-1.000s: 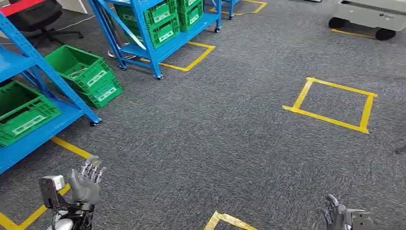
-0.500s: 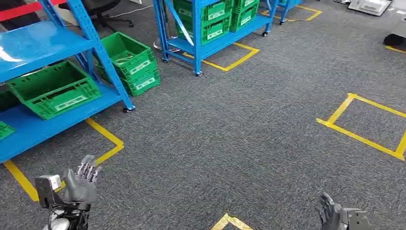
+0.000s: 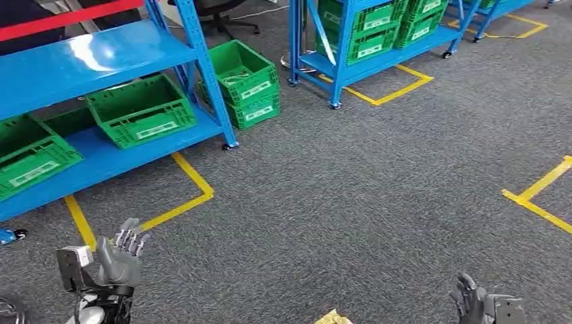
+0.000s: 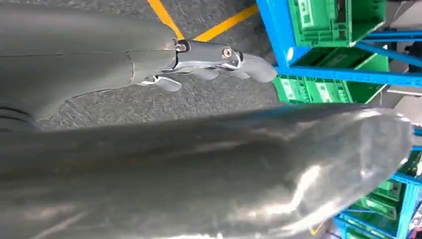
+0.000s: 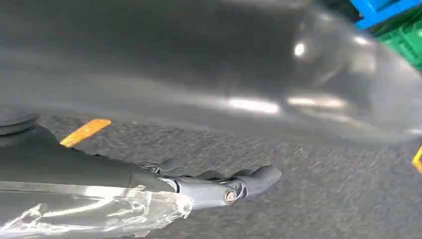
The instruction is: Take the parts from the cabinet and place them on the table.
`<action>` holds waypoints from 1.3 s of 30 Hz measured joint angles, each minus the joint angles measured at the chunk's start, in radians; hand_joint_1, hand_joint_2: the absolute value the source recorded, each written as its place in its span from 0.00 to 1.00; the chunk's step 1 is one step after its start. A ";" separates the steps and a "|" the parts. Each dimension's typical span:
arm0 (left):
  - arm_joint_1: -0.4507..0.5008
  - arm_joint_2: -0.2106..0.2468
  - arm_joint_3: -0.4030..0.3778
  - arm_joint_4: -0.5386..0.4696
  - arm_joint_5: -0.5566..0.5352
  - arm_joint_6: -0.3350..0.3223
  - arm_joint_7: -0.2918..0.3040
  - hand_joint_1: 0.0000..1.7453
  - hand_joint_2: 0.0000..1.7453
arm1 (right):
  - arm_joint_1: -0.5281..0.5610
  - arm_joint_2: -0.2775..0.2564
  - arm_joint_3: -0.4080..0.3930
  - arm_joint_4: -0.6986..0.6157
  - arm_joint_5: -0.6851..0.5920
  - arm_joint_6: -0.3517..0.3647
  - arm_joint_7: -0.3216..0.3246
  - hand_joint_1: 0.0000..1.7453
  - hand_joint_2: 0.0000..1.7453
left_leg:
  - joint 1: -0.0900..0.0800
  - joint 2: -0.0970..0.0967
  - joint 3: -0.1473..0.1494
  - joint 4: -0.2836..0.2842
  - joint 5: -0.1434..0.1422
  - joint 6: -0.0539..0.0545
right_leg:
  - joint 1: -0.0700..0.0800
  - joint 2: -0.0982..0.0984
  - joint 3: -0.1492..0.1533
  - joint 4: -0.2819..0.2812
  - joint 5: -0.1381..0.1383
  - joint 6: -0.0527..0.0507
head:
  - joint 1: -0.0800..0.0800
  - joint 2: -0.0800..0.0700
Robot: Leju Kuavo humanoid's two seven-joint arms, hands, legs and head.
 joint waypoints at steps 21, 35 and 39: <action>-0.009 -0.002 -0.001 -0.001 -0.003 0.010 0.000 0.00 0.00 | 0.011 -0.014 0.014 -0.009 -0.020 -0.019 0.003 0.00 0.00 | -0.003 -0.009 0.036 -0.048 0.033 0.049 | 0.011 -0.042 -0.117 0.264 -0.111 0.038 | 0.008 0.000; -0.020 -0.003 -0.011 0.000 -0.004 0.009 0.001 0.00 0.00 | 0.021 -0.021 0.017 -0.027 -0.047 -0.026 0.012 0.00 0.00 | 0.000 0.036 -0.133 0.273 -0.096 -0.009 | 0.003 -0.038 -0.007 0.011 -0.003 -0.003 | -0.008 0.000; -0.021 -0.002 -0.011 0.000 -0.005 0.009 0.001 0.00 0.00 | 0.018 -0.021 0.018 -0.031 -0.047 -0.026 0.012 0.00 0.00 | -0.001 0.039 0.017 0.005 0.038 0.008 | 0.005 -0.051 -0.001 0.011 -0.005 -0.001 | -0.008 0.000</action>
